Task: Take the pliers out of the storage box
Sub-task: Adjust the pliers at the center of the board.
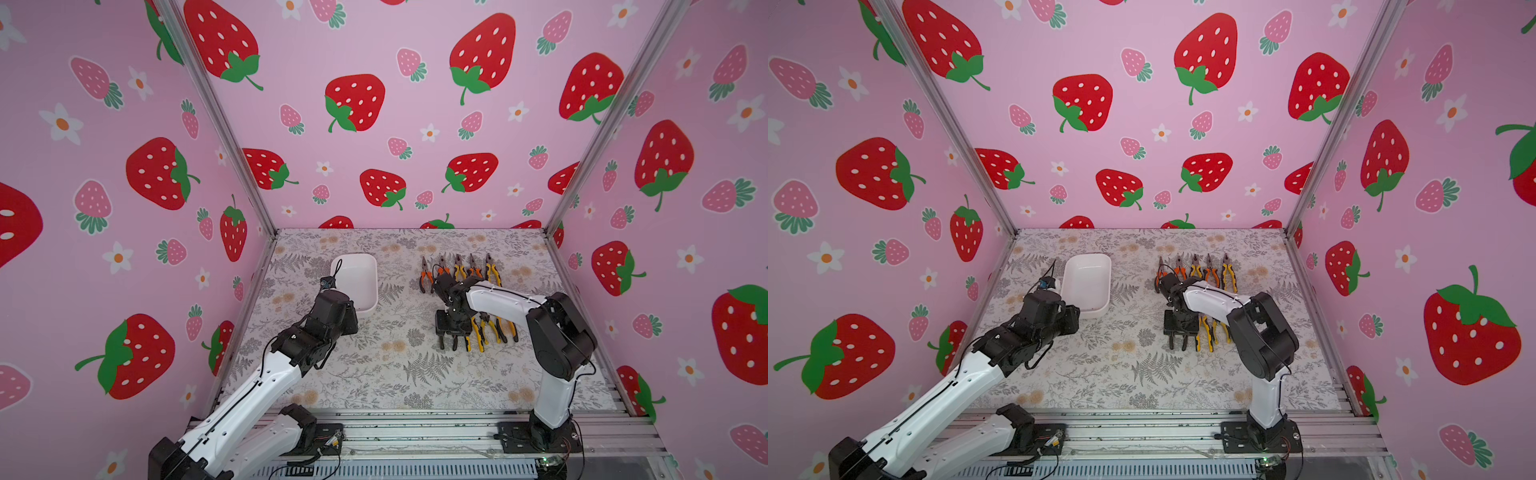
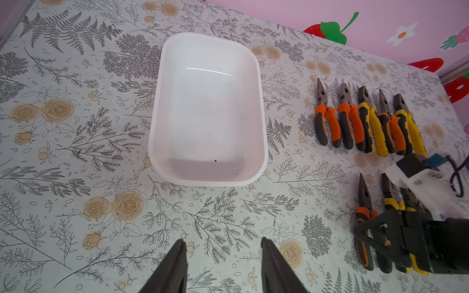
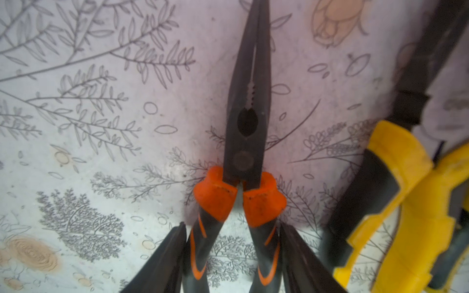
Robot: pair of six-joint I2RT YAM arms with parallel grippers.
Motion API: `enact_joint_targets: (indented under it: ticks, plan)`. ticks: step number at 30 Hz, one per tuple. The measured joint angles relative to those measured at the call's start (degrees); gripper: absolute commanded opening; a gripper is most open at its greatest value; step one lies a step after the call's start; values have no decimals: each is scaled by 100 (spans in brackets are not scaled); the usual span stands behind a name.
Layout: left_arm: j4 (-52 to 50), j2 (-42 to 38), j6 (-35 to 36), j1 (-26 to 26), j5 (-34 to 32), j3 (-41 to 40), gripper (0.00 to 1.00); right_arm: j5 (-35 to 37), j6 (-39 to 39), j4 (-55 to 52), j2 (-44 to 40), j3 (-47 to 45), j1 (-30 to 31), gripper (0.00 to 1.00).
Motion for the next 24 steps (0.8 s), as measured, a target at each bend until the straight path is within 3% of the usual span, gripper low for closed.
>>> enact_joint_targets:
  ticks: [24]
  plan:
    - [-37,9,-31,0,0,0,49,214,-625,-407,162,317,-72,59]
